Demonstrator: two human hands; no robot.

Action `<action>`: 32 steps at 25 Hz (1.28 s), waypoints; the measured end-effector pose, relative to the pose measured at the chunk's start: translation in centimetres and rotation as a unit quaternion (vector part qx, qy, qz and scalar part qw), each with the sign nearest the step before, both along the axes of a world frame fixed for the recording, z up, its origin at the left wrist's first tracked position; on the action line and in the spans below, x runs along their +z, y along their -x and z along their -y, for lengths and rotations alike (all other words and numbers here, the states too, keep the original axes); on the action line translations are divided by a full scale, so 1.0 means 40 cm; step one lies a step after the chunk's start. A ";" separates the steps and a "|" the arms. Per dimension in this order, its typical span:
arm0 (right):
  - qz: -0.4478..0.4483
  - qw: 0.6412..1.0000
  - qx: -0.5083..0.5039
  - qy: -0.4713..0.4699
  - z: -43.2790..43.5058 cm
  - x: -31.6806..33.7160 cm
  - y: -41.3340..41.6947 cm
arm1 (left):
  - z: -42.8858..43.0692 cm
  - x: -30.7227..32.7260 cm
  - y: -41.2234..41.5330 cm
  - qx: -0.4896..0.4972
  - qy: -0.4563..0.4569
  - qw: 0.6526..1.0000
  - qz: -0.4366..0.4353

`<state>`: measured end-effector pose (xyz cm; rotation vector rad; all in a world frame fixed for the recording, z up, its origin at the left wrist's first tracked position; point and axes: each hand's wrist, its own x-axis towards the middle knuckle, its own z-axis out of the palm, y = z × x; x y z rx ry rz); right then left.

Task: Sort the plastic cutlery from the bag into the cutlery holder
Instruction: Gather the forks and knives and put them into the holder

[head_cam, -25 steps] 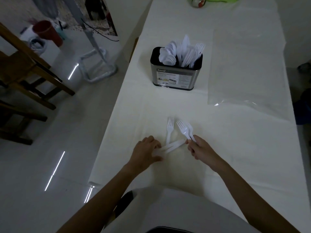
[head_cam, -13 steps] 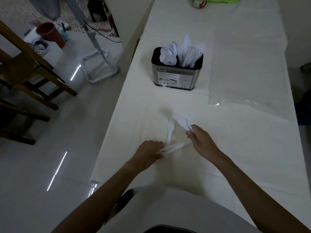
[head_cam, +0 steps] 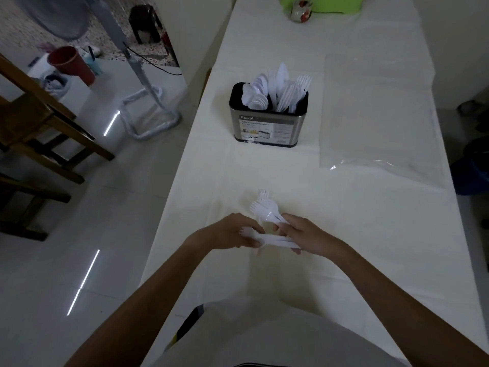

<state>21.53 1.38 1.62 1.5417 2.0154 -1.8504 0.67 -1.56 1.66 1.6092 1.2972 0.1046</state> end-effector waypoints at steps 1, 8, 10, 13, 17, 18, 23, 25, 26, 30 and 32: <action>-0.003 1.000 -0.014 -0.003 0.008 -0.004 -0.002 | -0.008 0.003 0.003 0.019 0.005 1.000 0.021; 0.043 0.985 -0.096 -0.133 0.070 -0.005 0.009 | -0.015 -0.005 -0.006 0.292 0.042 0.947 0.129; 0.024 0.992 -0.105 -0.071 0.075 0.008 0.011 | -0.011 -0.010 -0.011 0.330 0.026 0.933 0.142; -0.078 0.983 -0.134 0.103 0.081 0.035 0.004 | -0.017 -0.010 -0.019 0.373 0.014 0.912 0.171; -0.145 0.954 -0.180 0.191 0.080 0.045 0.019 | -0.027 0.002 -0.045 0.381 -0.038 0.903 0.197; -0.166 0.939 -0.206 0.218 0.082 0.043 0.029 | -0.030 0.003 -0.050 0.370 -0.057 0.908 0.190; -0.198 0.946 -0.208 0.153 0.108 0.033 0.048 | -0.051 -0.003 -0.063 0.282 -0.188 0.937 0.079; -0.209 0.946 -0.205 0.141 0.107 0.034 0.045 | -0.056 0.000 -0.063 0.279 -0.185 0.937 0.100; -0.219 0.942 -0.205 0.148 0.105 0.034 0.045 | -0.058 -0.001 -0.063 0.279 -0.166 0.938 0.122; -0.221 0.933 -0.215 0.186 0.094 0.031 0.027 | -0.073 -0.013 -0.071 0.210 -0.178 0.956 0.105; -0.199 0.933 -0.240 0.179 0.091 0.021 0.010 | -0.082 -0.019 -0.076 0.224 -0.188 0.953 0.073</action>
